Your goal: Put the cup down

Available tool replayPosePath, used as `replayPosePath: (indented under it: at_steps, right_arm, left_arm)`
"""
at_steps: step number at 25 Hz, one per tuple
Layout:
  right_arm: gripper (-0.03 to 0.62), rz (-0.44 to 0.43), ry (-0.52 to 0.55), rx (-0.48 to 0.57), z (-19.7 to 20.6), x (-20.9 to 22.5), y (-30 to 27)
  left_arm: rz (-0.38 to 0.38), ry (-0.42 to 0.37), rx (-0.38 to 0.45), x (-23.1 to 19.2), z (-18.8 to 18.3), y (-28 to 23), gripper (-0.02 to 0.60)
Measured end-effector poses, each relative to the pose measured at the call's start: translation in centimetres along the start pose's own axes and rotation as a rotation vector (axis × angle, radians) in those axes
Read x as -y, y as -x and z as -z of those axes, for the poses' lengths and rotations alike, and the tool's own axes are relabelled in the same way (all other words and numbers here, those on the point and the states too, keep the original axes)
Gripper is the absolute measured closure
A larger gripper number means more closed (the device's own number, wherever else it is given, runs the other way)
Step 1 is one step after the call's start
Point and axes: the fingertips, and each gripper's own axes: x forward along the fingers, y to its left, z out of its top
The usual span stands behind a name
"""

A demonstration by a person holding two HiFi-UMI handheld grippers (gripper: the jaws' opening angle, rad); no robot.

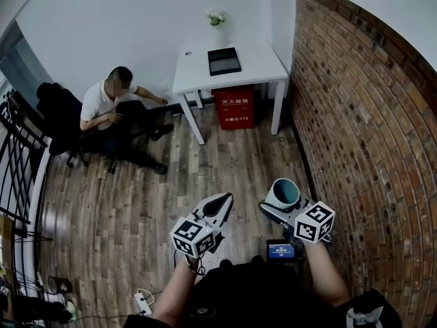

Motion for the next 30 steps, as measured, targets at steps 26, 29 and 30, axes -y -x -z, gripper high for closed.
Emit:
replayPosePath:
  at_steps: [26, 29, 30]
  right_arm:
    - [0.196, 0.076, -0.061, -0.019, -5.2, 18.6, -12.9]
    - [0.197, 0.094, -0.048, -0.014, -8.3, 21.3, -17.8]
    - [0.197, 0.097, -0.045, -0.010, -9.3, 22.1, -19.5]
  left_arm:
    - [0.027, 0.057, -0.031, -16.9, -2.6, -16.5, 0.575]
    - [0.039, 0.034, -0.035, -22.2, -5.2, -18.9, 0.575]
    - [0.040, 0.029, -0.036, -24.0, -6.0, -19.6, 0.575]
